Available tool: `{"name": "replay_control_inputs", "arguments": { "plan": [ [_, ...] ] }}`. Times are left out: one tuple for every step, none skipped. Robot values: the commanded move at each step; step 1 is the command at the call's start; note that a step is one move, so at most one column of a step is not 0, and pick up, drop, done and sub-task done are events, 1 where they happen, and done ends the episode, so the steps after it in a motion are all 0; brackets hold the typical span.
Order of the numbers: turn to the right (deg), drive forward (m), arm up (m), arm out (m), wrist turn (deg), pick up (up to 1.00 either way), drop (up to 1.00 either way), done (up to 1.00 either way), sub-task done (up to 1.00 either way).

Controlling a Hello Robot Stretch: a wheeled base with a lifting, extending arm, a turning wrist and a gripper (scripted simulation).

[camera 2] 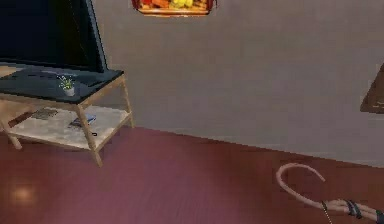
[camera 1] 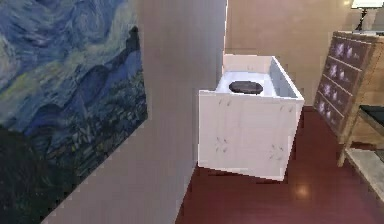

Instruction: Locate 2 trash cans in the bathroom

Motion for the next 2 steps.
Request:
{"name": "replay_control_inputs", "arguments": {
  "plan": [
    [45.0,0.00,0.00,0.00,0.0,0.00,0.00,0.00,0.00],
    [-6.0,0.00,0.00,0.00,0.0,0.00,0.00,0.00,0.00]
  ]
}}
